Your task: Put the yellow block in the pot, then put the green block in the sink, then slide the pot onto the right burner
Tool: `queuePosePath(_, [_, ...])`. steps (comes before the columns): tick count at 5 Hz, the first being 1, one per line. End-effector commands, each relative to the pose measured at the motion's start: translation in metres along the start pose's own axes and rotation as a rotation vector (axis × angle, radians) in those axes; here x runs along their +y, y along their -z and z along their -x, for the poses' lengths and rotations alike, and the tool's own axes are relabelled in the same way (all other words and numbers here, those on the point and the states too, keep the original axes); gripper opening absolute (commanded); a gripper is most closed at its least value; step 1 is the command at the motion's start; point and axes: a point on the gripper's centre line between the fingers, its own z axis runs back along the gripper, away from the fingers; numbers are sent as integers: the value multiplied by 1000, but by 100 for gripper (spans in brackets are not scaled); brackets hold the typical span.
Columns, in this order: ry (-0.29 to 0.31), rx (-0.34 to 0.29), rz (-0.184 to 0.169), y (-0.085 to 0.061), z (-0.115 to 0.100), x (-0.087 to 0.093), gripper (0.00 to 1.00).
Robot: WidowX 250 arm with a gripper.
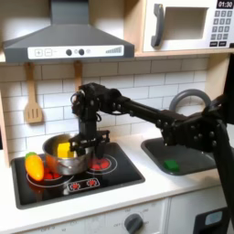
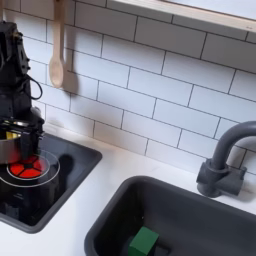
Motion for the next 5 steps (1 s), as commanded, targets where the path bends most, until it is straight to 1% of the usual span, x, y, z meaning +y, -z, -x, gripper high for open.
queuePosePath(1, [13, -15, 6, -1, -1, -5, 0])
queuePosePath(3, [39, -10, 13, -1, 4, -11, 0])
queuePosePath(4, [39, -15, 12, -1, 5, -13, 0])
queuePosePath(5, [63, -11, 12, 0, 6, -23, 0])
